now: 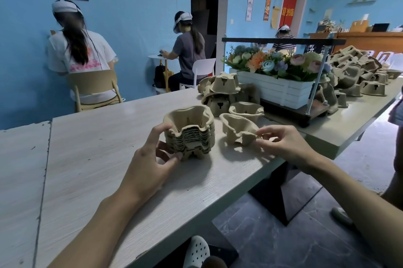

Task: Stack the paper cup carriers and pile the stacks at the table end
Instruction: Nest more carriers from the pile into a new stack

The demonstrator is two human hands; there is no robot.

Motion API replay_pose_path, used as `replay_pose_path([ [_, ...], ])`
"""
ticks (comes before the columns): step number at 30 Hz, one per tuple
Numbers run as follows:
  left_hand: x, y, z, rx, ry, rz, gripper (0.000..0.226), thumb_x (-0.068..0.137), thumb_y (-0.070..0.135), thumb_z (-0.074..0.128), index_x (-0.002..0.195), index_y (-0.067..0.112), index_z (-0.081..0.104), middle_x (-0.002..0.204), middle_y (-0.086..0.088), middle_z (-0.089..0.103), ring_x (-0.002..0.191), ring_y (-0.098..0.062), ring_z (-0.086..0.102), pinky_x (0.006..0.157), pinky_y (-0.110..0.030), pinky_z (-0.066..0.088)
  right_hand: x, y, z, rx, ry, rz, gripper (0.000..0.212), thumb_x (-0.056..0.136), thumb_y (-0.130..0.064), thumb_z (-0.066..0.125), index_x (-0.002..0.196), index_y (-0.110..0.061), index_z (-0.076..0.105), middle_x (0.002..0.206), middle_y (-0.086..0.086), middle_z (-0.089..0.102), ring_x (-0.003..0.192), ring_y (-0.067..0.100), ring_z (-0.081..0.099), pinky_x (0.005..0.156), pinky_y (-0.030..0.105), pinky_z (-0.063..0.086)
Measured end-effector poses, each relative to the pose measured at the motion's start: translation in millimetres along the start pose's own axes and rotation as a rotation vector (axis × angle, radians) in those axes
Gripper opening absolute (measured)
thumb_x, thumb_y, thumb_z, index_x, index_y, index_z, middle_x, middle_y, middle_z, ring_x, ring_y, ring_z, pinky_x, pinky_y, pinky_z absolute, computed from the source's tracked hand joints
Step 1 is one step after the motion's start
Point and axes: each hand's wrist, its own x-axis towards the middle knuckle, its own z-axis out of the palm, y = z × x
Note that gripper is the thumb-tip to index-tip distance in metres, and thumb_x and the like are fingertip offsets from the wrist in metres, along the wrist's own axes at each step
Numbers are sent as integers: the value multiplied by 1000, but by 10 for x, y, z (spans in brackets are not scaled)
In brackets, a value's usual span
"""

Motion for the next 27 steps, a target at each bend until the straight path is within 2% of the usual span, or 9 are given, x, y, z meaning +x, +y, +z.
replay_pose_path([
  [2, -3, 5, -3, 14, 27, -6, 61, 87, 18, 75, 128, 49, 41, 83, 7, 67, 75, -9, 66, 61, -27, 55, 6, 8, 16, -39, 14, -43, 17, 80, -10, 79, 94, -18, 75, 63, -3, 57, 56, 11, 52, 54, 23, 45],
  [5, 2, -2, -9, 10, 67, -20, 60, 87, 17, 74, 126, 48, 42, 81, 6, 66, 74, -7, 64, 61, -31, 56, 65, 51, 30, -132, -4, -75, 33, 80, -7, 77, 107, -22, 70, 65, -3, 52, 58, 9, 49, 59, 19, 44],
  [7, 7, -9, -11, 14, 74, -24, 60, 87, 16, 74, 126, 48, 42, 81, 6, 66, 74, -7, 64, 63, -30, 55, 116, 75, 43, -194, -7, -62, 36, 82, -9, 76, 113, -24, 67, 65, -6, 53, 60, 8, 51, 64, 22, 45],
  [10, 9, -10, -11, 15, 66, -31, 59, 88, 17, 74, 124, 49, 41, 82, 7, 65, 71, -6, 64, 57, -27, 54, 191, 95, 76, -227, 15, -75, 26, 81, -12, 76, 103, -24, 72, 69, -7, 61, 66, 11, 58, 70, 30, 50],
  [13, 10, -7, -16, 26, 62, -34, 60, 88, 18, 75, 124, 50, 40, 83, 7, 66, 72, -6, 65, 59, -20, 53, 232, 55, 141, -268, 27, -120, 14, 81, -12, 76, 92, -22, 74, 82, -6, 72, 73, 10, 64, 69, 24, 51],
  [18, 9, -5, -11, 8, 63, -37, 60, 88, 18, 75, 125, 50, 41, 82, 6, 65, 71, -6, 63, 46, -29, 52, 274, -116, 201, -170, 174, -211, 15, 84, -6, 73, 96, -15, 74, 89, -1, 74, 83, 15, 70, 80, 28, 56],
  [22, 14, -36, -3, 16, 63, -26, 62, 88, 17, 75, 128, 50, 40, 83, 8, 65, 71, -7, 64, 57, -21, 53, 300, -423, 257, -26, 236, -319, 15, 86, -6, 71, 101, -10, 73, 90, 2, 74, 81, 14, 70, 77, 29, 57],
  [25, 23, -58, 6, 20, 60, -29, 64, 88, 17, 75, 131, 48, 39, 84, 7, 66, 72, -6, 66, 61, -12, 49, 319, -704, 373, 60, 208, -391, 18, 87, -7, 70, 105, -6, 71, 96, 5, 73, 88, 19, 70, 80, 29, 57],
  [27, 26, -61, 2, 22, 57, -33, 64, 89, 20, 75, 134, 47, 39, 86, 7, 66, 72, -5, 66, 63, -13, 48, 337, -858, 491, 67, 176, -421, 19, 87, -7, 70, 106, -5, 71, 97, 5, 73, 89, 18, 69, 82, 28, 56],
])
